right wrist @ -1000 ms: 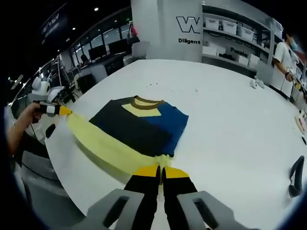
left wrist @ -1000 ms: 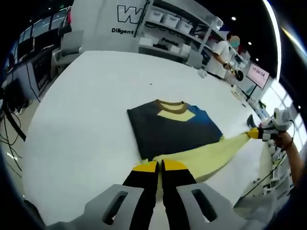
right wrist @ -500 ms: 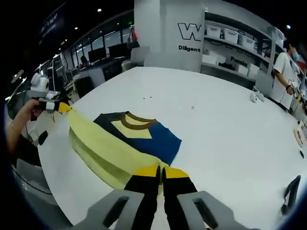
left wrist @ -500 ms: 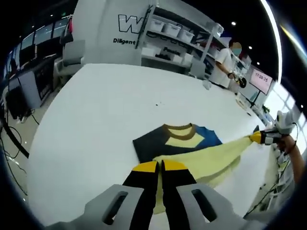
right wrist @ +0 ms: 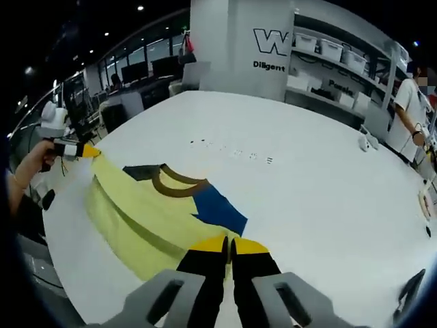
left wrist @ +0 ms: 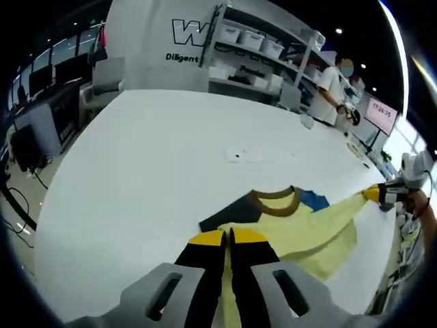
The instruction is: Fold the garment on the visible template until the final outline fits inside the template.
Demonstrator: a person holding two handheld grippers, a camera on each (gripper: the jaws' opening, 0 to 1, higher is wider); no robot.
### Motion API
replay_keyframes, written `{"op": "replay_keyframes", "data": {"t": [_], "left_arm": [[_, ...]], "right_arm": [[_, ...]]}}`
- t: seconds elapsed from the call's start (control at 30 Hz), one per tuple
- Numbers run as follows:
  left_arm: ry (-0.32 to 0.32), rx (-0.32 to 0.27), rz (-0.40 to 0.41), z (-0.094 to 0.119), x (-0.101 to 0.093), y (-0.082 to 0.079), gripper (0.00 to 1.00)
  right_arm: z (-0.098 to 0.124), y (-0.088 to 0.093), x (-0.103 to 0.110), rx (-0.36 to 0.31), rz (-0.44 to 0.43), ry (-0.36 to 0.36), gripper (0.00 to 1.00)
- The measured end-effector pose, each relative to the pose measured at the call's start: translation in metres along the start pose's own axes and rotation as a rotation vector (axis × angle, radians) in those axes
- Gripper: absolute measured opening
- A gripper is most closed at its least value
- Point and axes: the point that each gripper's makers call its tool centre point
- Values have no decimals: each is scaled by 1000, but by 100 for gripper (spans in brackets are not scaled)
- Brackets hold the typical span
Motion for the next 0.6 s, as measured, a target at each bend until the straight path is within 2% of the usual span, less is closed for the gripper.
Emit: {"op": "replay_keyframes", "data": {"t": [0.13, 0.37, 0.47, 0.6], "left_arm": [[-19, 3, -7, -15, 7, -7, 3], [-64, 10, 44, -37, 26, -12, 3], [-88, 20, 47, -48, 34, -14, 3], [-89, 46, 62, -63, 37, -8, 3]], "right_arm": [[-13, -8, -4, -5, -7, 6, 0], [-39, -22, -9, -11, -8, 17, 0], [-51, -17, -14, 19, -16, 47, 0], [-67, -8, -16, 53, -46, 58, 0]]}}
Point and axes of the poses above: the point that each gripper's makers call its tool centre point, and the gripper's own axes: z roughly backward along the fingers, x roughly to its left, y roughly out of its underside, and after that the axes turned 1 degree about x, right-handed
